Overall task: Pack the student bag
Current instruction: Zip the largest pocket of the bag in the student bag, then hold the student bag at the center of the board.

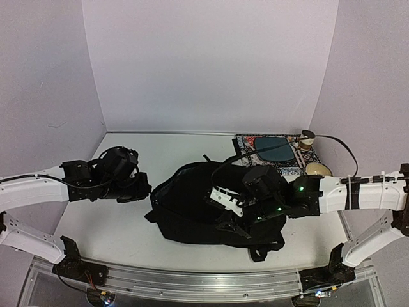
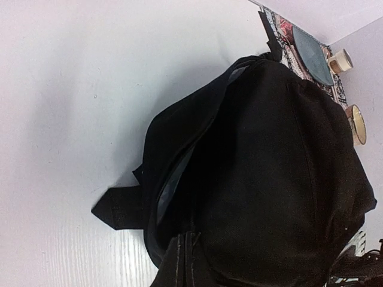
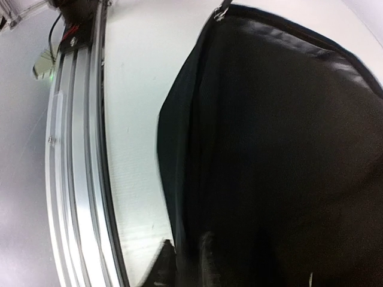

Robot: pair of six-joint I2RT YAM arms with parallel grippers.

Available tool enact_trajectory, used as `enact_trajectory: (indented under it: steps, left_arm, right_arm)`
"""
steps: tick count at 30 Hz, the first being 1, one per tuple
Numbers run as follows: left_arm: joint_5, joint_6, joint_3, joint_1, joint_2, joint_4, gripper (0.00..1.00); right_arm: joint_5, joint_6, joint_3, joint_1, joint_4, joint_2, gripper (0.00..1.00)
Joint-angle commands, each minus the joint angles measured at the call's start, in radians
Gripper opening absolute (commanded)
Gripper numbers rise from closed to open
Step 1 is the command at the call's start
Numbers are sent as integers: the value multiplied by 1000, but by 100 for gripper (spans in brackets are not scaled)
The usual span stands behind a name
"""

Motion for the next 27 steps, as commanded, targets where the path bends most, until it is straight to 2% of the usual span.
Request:
enact_trajectory:
  steps: [1,4,7,12,20,27]
  left_arm:
    - [58,102,11,-25,-29,142,0]
    - [95,95,15,-94,-19,208,0]
    - [110,84,37,-154,5,249,0]
    - [156,77,60,-193,25,336,0]
    - [171,69,102,-234,107,357,0]
    - [115,50,87,-235,72,352,0]
  right_arm:
    - [-83,98,51,1,-59,24,35]
    - [-87,205,77,1,17,64,47]
    - [-62,285,94,10,116,96,52]
    - [3,338,122,33,240,154,55]
    - [-27,362,155,64,336,228,55]
    - [-11,365,135,96,337,239,50]
